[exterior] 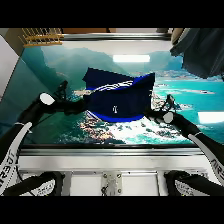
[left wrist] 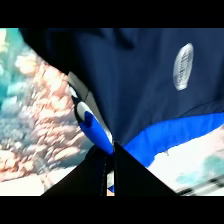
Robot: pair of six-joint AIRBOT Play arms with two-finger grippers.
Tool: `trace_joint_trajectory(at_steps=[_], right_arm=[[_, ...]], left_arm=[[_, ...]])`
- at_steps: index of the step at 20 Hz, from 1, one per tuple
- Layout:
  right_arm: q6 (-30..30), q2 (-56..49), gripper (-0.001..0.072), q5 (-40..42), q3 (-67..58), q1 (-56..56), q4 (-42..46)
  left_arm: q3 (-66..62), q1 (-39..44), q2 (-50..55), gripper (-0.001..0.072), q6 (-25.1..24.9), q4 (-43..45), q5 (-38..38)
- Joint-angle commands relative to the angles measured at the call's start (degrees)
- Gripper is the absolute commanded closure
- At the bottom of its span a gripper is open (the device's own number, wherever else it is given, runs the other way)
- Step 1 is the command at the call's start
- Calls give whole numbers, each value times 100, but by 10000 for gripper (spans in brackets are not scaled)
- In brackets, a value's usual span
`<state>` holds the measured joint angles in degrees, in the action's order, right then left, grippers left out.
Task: Fold the clothes and pants, and hang the long-sleeved shirts on hangers.
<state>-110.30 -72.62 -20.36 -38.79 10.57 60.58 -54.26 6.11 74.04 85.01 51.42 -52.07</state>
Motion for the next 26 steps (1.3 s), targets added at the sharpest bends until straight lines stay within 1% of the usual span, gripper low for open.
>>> trace_joint_trajectory(at_steps=[1, 3, 4, 6, 7, 11, 14, 16, 17, 19, 20, 21, 22, 24, 26], right_arm=[[1088, 817, 702, -1134, -1003, -179, 706], [1156, 1528, 701, -2304, -2017, -245, 1051], [1154, 1867, 702, -2771, -2479, -245, 1056], [1078, 2553, 702, -3436, -3235, -232, 894], [970, 2898, 701, -3637, -3488, -229, 811], [-103, 4030, 701, -4164, -3720, -225, 776], [-920, 4369, 702, -4658, -3720, -225, 752], [-1327, 4282, 702, -5213, -3709, -225, 752], [-1429, 4142, 702, -5556, -3689, -225, 710], [-1443, 3740, 701, -6065, -3585, -225, 656], [-1394, 3495, 701, -6166, -3508, -225, 647], [-1215, 3193, 701, -6146, -3412, -225, 647], [-1040, 2859, 701, -6059, -3338, -225, 651], [-542, 2039, 701, -5696, -3300, -227, 675], [-424, 1161, 701, -4929, -3303, -229, 691]], left_arm=[[-885, -232, -660, 698, 50, -17, -407], [-1799, -363, -1331, 698, 50, -17, -684], [-2258, -372, -1694, 698, 50, -11, -728], [-2990, -348, -2376, 698, 50, -11, -658], [-3228, -286, -2691, 699, 50, -2, -564], [-3873, -4, -3617, 699, 96, 9, -201], [-3971, 31, -3790, 699, 96, 15, -7], [-3971, 33, -3541, 699, 98, 13, -195], [-3971, 33, -3329, 699, 103, 13, -378], [-3967, 33, -2667, 698, 210, 13, -920], [-3943, 33, -2293, 698, 221, 13, -1163], [-3834, 33, -1882, 699, 227, 11, -1268], [-3668, 33, -1504, 698, 225, 11, -1220], [-3329, 33, -693, 698, 223, 9, -754], [-3344, 33, 173, 698, 199, -35, -166]])
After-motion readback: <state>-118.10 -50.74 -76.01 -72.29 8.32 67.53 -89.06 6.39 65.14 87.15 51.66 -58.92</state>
